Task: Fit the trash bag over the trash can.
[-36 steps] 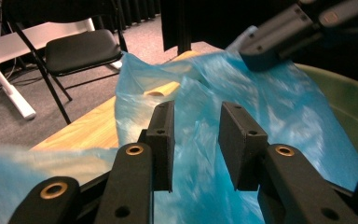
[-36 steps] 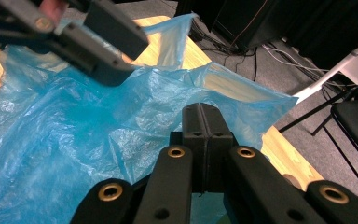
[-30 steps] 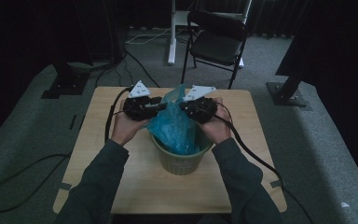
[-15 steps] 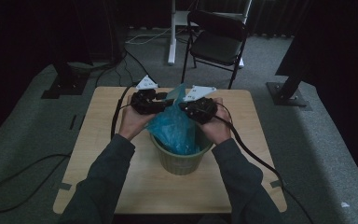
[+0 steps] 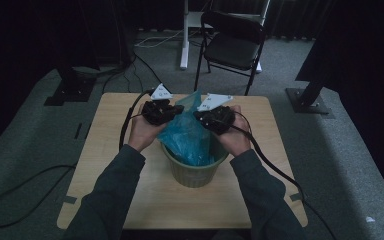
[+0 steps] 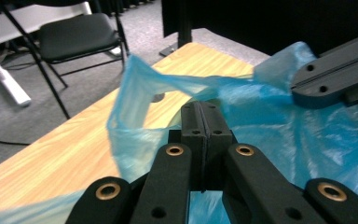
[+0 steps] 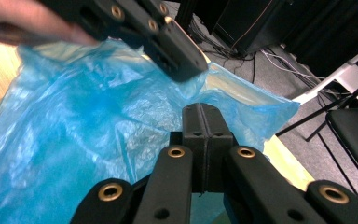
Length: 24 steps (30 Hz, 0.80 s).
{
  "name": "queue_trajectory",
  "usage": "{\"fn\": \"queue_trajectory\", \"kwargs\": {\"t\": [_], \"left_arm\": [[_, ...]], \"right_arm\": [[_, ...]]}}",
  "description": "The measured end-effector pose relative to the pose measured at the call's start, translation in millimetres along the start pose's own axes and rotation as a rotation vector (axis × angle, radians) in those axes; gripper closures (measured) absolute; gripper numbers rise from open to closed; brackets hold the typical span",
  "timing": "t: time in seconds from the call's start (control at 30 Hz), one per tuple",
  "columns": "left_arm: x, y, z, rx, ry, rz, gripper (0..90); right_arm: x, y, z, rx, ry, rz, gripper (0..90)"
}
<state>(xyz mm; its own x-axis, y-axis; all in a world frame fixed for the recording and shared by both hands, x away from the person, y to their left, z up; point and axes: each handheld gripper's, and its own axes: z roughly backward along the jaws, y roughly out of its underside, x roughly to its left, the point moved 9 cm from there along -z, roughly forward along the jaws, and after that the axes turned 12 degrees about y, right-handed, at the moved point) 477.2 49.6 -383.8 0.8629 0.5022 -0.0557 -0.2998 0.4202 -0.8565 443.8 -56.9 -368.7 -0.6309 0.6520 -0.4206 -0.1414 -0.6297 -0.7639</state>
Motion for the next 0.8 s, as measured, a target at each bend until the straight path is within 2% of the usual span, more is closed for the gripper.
{"fn": "queue_trajectory", "kwargs": {"t": [0.13,0.37,0.67,0.8], "left_arm": [[8.0,6.3,3.7,0.005,-0.030,0.015,89.7],[19.8,15.2,9.5,0.002,-0.058,0.054,89.7],[31.2,22.9,18.9,-0.002,-0.097,0.083,89.7],[37.4,26.6,23.9,-0.011,-0.110,0.103,89.7]], "right_arm": [[-2.5,8.8,1.0,0.003,-0.002,-0.003,89.9],[-6.8,27.4,6.8,0.012,-0.006,-0.019,89.8],[-10.3,40.0,20.1,0.007,-0.002,-0.011,89.9],[-16.2,48.6,20.4,0.026,0.008,-0.021,89.9]]}}
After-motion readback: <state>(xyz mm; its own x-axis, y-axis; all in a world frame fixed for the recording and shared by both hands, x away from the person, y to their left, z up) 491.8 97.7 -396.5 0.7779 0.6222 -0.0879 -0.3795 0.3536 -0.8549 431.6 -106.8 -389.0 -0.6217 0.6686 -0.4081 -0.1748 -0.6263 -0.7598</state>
